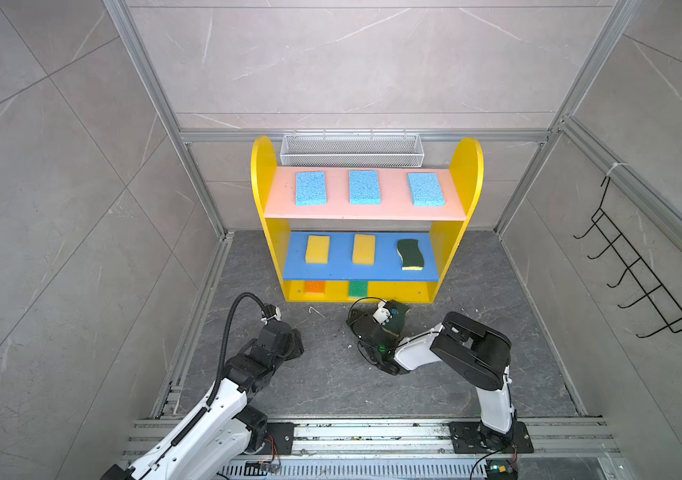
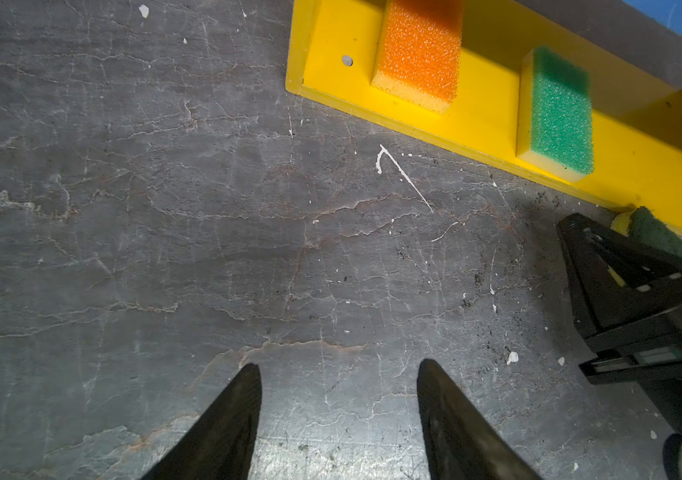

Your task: Place and organize the cleaning sponges onto the shelf

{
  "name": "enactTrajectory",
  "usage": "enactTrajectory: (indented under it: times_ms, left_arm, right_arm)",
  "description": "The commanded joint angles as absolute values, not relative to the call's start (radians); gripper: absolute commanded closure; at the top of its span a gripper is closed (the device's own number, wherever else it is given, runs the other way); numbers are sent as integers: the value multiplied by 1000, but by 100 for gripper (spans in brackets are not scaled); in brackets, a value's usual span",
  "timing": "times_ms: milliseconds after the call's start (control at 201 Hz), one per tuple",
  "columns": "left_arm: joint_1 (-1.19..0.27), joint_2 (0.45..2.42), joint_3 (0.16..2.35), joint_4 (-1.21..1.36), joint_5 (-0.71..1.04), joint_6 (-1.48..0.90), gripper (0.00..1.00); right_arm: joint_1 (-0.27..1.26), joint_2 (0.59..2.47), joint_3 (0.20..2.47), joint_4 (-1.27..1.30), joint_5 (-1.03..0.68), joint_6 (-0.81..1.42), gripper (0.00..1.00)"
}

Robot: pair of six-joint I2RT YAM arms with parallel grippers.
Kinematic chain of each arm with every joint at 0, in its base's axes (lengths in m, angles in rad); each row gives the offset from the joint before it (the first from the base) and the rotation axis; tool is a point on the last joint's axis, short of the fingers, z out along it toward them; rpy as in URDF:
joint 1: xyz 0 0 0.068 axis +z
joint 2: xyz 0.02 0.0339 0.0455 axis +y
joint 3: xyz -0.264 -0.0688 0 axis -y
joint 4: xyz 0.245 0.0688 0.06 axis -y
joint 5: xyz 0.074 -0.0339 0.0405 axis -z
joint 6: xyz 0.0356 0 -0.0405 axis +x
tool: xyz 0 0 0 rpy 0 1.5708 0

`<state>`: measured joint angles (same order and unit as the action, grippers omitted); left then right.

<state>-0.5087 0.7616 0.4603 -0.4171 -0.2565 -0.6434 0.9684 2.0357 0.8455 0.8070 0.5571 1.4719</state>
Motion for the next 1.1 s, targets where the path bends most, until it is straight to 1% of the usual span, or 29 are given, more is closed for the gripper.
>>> enactTrajectory:
  times_ms: [0, 478, 901, 1090]
  left_arm:
    - [-499, 769, 457, -371, -250, -609, 37]
    - [-487, 846, 456, -303, -242, -601, 37]
    - [-465, 915, 450, -243, -219, -595, 37]
    - [-457, 916, 453, -233, -207, -597, 37]
  right_arm:
    - [961, 2072, 830, 860, 577, 1500, 100]
    - [933, 2156, 851, 908, 562, 1537, 100]
    - [894, 2184, 898, 870, 565, 1536, 100]
    - [879, 2190, 936, 836, 560, 1518, 100]
